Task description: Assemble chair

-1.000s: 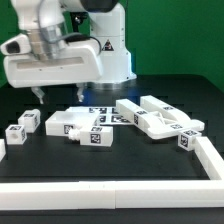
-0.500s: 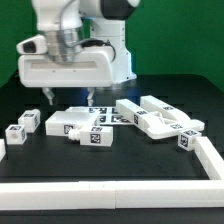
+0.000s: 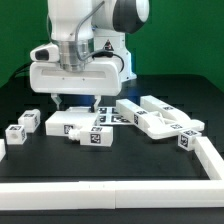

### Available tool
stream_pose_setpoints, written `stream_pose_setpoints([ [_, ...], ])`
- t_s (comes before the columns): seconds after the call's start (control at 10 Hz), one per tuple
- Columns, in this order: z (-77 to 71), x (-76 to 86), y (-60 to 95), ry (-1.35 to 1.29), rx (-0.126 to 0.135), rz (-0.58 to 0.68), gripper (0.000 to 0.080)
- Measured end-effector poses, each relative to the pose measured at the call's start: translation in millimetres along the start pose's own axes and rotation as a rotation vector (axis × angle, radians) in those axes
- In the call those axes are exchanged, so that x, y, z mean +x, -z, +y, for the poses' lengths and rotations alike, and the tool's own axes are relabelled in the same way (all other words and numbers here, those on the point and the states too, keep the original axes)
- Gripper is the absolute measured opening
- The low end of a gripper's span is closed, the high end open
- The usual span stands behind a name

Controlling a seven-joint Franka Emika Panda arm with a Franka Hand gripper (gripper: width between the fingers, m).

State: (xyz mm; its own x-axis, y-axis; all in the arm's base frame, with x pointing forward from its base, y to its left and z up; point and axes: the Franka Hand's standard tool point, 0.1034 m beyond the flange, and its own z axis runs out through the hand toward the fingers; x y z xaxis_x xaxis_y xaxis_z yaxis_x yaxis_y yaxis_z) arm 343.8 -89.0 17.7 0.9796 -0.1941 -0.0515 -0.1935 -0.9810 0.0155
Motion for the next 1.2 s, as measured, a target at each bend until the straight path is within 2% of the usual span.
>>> stream_pose_setpoints([
  [0.4, -3.0, 1.5, 0.2, -0.001, -0.001, 0.002, 0.0649],
  [0.6, -3.0, 1.5, 0.2, -0.001, -0.001, 0.002, 0.0389],
  [1.0, -3.0, 1.4, 0.1, -0.001, -0.001, 0.001, 0.0367],
  [1.2, -2.2, 0.5, 3.7, -0.049, 0.009, -0.007, 0.0367],
])
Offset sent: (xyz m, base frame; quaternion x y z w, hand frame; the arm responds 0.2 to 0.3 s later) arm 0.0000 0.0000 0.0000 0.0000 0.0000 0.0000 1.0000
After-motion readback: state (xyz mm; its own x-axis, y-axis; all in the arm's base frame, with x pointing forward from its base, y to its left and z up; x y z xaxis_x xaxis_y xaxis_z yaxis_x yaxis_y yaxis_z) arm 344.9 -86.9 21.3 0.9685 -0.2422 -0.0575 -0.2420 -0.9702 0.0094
